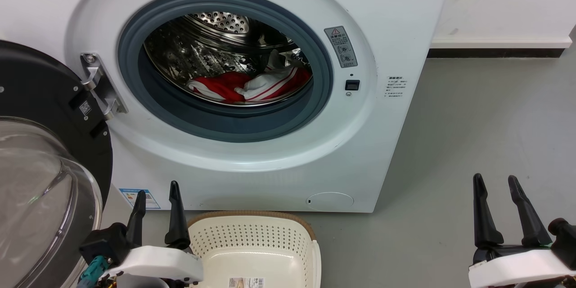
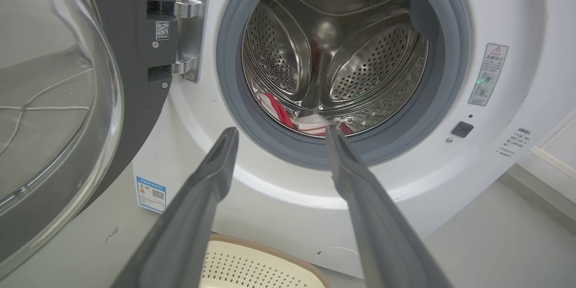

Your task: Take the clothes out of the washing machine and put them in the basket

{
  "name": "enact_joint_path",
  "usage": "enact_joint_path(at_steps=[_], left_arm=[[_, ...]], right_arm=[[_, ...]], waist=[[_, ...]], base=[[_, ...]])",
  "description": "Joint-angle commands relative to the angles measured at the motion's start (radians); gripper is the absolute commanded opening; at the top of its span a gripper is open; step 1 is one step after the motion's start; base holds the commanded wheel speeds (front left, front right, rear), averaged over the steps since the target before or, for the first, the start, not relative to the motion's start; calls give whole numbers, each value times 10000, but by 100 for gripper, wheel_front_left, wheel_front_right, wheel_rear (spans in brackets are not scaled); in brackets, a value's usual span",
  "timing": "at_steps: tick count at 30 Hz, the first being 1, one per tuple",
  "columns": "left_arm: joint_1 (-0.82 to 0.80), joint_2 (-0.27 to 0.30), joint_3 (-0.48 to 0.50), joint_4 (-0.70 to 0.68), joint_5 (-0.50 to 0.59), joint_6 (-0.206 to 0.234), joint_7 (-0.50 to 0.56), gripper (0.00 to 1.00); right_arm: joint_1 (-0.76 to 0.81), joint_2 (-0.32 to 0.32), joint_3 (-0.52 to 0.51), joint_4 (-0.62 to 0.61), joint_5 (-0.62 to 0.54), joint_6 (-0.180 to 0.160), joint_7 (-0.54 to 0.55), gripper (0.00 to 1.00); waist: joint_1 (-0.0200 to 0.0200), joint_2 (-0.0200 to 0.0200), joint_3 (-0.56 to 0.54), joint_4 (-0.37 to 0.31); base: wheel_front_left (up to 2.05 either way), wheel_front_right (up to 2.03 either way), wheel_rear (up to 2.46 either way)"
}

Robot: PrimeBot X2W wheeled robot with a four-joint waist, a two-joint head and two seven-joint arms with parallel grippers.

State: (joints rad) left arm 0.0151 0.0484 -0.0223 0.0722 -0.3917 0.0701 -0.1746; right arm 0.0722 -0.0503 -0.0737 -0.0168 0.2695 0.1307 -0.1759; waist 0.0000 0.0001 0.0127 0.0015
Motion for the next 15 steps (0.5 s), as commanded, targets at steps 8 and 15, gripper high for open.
enact_joint_path(at_steps=[8, 15], left_arm=[[100, 23, -69, -165, 844, 98, -252, 100], [142, 24, -104, -161, 1388, 126, -404, 100]], right_arm=[[191, -4, 9, -275, -850, -1, -225, 100], [314, -2, 29, -371, -1372, -1, -385, 100]], waist=[[0, -1, 19, -4], [0, -1, 36, 3]], base=[[0, 0, 0], [0, 0, 0]])
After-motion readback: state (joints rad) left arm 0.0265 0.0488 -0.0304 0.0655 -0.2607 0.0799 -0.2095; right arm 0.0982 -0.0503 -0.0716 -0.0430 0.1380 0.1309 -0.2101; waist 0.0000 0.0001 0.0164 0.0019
